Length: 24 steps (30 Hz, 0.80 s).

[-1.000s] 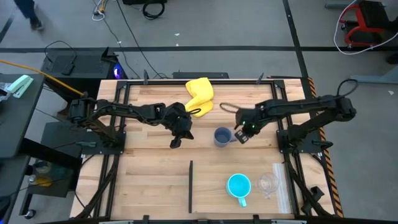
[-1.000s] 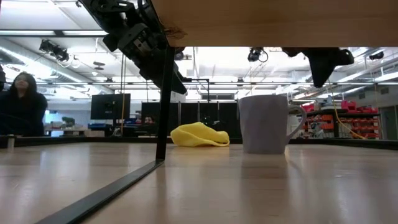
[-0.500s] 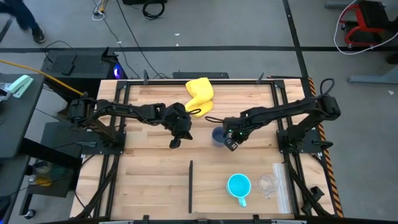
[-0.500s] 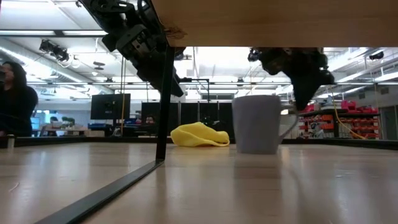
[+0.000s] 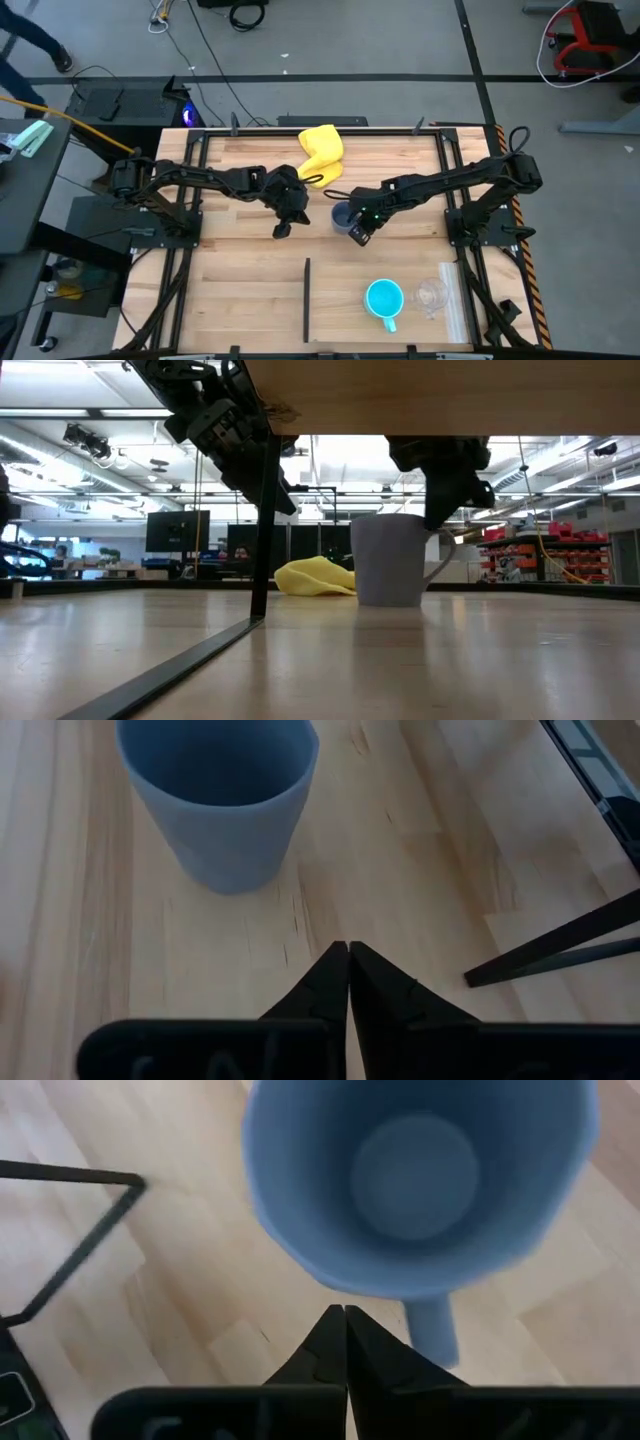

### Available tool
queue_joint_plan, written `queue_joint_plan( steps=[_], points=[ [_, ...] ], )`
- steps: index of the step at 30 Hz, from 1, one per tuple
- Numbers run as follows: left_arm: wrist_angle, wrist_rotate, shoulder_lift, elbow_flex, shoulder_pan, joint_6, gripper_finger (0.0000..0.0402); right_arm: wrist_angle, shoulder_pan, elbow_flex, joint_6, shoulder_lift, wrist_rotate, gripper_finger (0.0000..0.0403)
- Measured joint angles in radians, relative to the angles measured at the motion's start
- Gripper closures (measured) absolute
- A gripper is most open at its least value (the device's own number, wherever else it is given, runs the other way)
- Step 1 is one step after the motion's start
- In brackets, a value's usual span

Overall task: Stack small to large cups/mugs on shelf
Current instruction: Put the violet mug on the shelf

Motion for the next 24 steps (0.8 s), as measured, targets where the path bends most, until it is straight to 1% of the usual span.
queue_joint_plan(
  steps=[4, 11, 15, 17, 21, 24],
  points=[
    [0.002, 0.000, 0.000, 0.000, 0.000, 0.001, 0.0390, 0.006, 0.000, 0.000, -0.013, 0.000, -0.003, 0.0401],
    [0.001, 0.000, 0.000, 0.000, 0.000, 0.002, 0.0385, -0.106, 0.014, 0.000, 0.005, -0.065, 0.004, 0.0400],
    [0.001, -0.003, 0.000, 0.000, 0.000, 0.012, 0.0378, -0.140, 0.027, 0.000, 0.037, -0.095, 0.126, 0.0401],
    [0.003, -0.003, 0.000, 0.000, 0.000, 0.014, 0.0378, -0.143, 0.022, 0.000, 0.037, -0.090, 0.146, 0.0401],
    [0.003, -0.003, 0.000, 0.000, 0.000, 0.011, 0.0385, -0.130, 0.014, 0.000, 0.018, -0.047, 0.134, 0.0402],
    [0.004, -0.003, 0.000, 0.000, 0.000, 0.010, 0.0390, -0.085, 0.015, 0.001, 0.007, -0.026, 0.117, 0.0402]
  ],
)
